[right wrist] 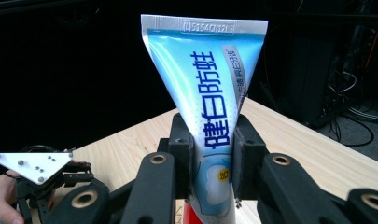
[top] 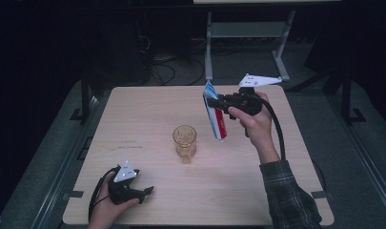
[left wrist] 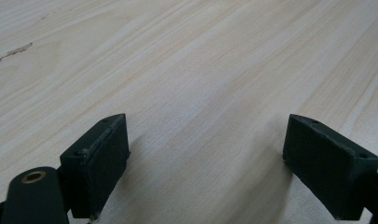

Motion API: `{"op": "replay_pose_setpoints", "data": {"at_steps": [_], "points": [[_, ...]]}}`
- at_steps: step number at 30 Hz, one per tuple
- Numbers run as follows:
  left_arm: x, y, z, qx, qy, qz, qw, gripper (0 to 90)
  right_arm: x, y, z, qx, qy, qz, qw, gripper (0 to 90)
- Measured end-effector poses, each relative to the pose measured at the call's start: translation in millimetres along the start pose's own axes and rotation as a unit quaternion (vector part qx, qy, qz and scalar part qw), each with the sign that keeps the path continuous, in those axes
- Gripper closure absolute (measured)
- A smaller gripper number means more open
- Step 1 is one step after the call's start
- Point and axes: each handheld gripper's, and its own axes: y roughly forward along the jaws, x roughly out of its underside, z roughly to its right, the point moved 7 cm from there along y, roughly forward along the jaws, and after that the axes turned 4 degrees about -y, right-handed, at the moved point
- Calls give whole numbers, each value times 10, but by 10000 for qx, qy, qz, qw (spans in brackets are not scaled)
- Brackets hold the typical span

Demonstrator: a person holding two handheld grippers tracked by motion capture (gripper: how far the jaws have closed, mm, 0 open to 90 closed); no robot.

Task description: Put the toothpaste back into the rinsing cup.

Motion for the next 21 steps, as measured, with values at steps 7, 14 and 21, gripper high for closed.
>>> {"op": "replay_pose_setpoints", "data": {"at_steps": [7, 14, 21], "points": [[1, 0, 3, 8, 19, -7, 10000, 136, -86, 128, -35, -99, -73, 26, 9999, 730], [1, 0, 8, 23, 31, -6, 10000, 136, -152, 286, -91, -178, -129, -12, 9998, 729], [1, 1, 15, 35, 51, -10, 10000, 136, -189, 464, -156, -269, -180, -60, 9995, 729]]}}
